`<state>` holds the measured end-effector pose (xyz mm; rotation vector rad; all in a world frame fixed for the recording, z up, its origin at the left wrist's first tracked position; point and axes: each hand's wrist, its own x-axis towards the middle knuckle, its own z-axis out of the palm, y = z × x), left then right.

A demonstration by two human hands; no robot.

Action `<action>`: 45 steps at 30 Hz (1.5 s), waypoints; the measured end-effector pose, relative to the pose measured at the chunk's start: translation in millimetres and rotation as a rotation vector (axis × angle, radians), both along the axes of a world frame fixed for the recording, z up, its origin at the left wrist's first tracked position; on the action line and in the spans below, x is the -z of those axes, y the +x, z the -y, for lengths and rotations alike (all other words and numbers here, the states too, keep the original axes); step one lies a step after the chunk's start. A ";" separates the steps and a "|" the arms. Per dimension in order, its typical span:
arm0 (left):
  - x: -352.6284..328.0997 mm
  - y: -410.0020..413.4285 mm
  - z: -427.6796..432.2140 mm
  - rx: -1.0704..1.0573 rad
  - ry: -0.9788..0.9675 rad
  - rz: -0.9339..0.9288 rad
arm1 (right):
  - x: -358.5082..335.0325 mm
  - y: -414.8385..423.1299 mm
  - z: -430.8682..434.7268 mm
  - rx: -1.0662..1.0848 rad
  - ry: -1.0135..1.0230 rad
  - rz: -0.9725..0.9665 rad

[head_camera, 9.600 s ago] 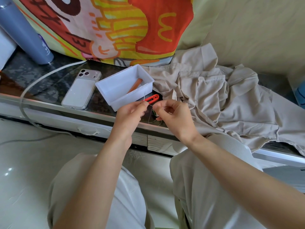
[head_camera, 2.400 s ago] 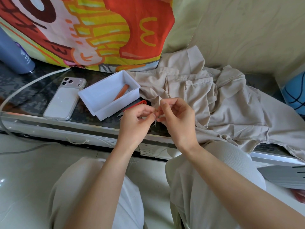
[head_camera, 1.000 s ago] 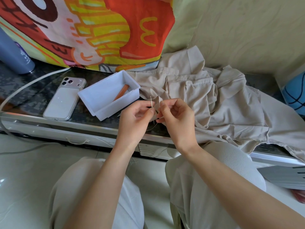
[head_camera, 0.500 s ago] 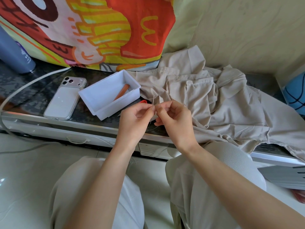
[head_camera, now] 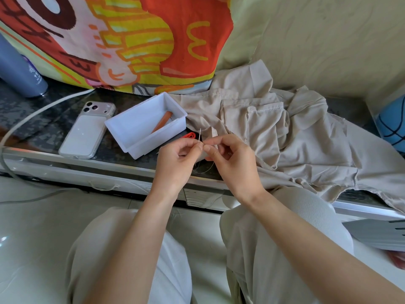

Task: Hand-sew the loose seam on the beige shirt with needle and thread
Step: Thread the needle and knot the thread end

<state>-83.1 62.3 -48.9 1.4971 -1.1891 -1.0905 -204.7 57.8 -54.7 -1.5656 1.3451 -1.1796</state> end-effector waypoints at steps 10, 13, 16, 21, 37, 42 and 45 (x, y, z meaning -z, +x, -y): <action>-0.3 0.2 0.3 0.009 0.021 0.019 | 5.6 0.6 0.8 0.049 -0.046 -0.079; 0.0 0.6 -0.1 0.006 0.017 0.031 | 4.1 1.5 -0.4 0.042 -0.030 -0.082; 1.7 0.9 0.8 -0.013 0.026 0.046 | 4.3 1.0 0.3 0.062 0.000 -0.058; 6.4 3.9 4.0 -0.112 0.014 0.014 | 4.1 -1.4 4.8 0.130 0.140 0.113; -4.5 -1.6 -3.1 0.037 0.008 -0.142 | 0.4 -3.1 1.0 0.076 0.054 0.060; -4.9 -0.1 -2.2 0.022 0.057 -0.147 | 0.0 -5.0 -1.4 0.038 -0.065 -0.049; -4.4 1.1 -1.2 0.026 0.094 -0.114 | 1.4 -5.5 -1.5 0.030 -0.084 -0.057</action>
